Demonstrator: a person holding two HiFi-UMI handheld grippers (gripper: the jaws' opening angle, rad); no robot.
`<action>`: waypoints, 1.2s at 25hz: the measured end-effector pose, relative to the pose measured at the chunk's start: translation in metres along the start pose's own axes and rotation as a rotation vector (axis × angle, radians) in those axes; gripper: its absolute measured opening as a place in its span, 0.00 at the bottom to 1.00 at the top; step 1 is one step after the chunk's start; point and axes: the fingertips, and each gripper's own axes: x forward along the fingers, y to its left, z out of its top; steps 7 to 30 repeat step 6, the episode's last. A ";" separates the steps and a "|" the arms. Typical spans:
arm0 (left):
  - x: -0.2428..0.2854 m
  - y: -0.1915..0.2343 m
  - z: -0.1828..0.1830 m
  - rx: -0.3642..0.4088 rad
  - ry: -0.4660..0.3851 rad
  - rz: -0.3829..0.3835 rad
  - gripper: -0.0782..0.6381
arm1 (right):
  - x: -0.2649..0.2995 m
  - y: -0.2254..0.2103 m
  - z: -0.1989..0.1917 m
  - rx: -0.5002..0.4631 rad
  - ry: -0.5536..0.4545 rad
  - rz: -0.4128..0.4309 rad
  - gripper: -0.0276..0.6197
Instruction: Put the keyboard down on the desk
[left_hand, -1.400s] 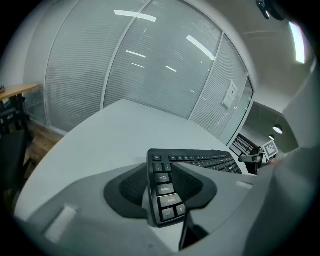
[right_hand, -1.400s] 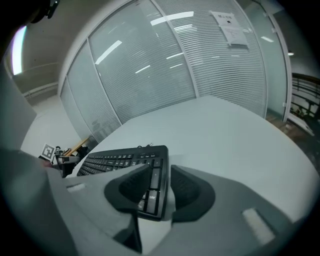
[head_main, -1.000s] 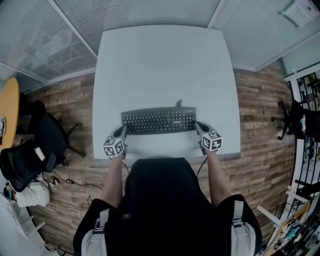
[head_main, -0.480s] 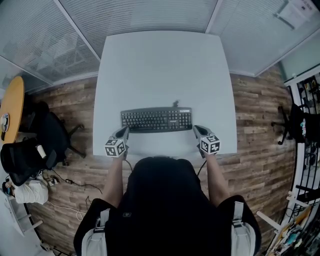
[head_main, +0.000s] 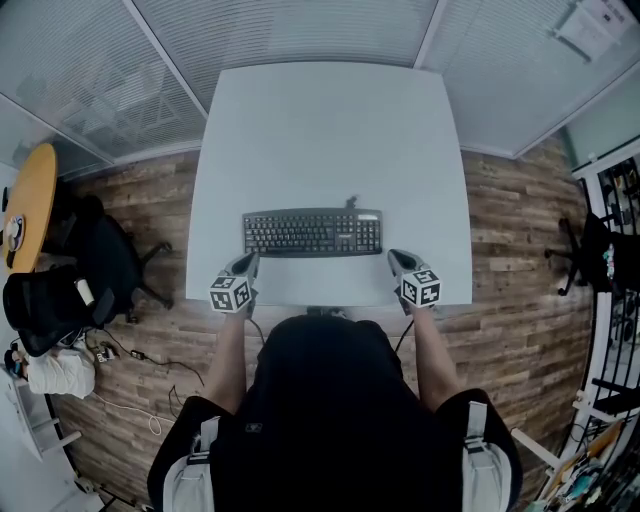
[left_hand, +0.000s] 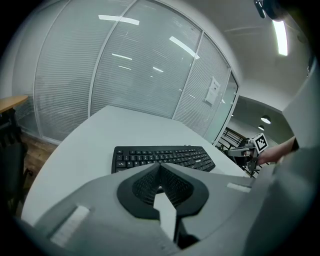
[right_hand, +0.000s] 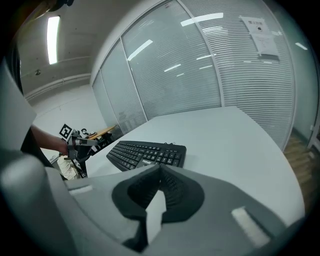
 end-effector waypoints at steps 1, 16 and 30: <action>-0.001 -0.002 -0.001 0.000 0.000 0.002 0.12 | -0.001 0.000 -0.001 -0.002 0.001 0.001 0.05; -0.004 -0.010 -0.007 0.001 -0.001 -0.001 0.12 | -0.006 -0.003 -0.008 -0.009 0.006 0.001 0.05; -0.004 -0.010 -0.007 0.001 -0.001 -0.001 0.12 | -0.006 -0.003 -0.008 -0.009 0.006 0.001 0.05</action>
